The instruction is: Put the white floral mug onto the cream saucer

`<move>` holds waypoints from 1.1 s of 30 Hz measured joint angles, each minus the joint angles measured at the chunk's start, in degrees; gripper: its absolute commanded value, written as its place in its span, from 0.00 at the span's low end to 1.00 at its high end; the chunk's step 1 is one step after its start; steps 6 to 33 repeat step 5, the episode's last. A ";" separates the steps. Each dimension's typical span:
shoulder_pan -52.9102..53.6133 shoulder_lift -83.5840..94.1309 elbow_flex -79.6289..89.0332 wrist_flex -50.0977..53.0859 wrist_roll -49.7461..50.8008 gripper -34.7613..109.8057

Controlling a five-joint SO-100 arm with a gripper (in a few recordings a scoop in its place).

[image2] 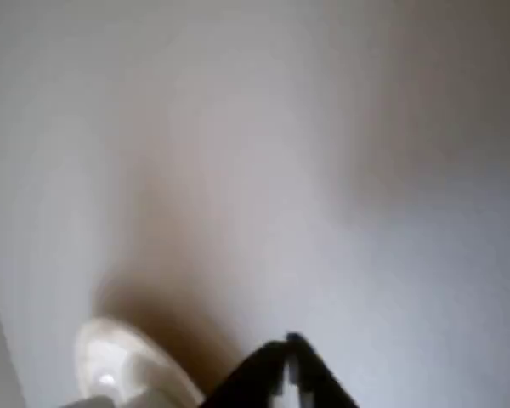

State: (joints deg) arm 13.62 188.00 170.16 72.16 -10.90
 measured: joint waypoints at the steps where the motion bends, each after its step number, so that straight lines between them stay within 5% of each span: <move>1: 0.00 0.00 0.00 0.00 0.00 0.23; 33: 0.00 0.00 0.00 0.00 0.00 0.23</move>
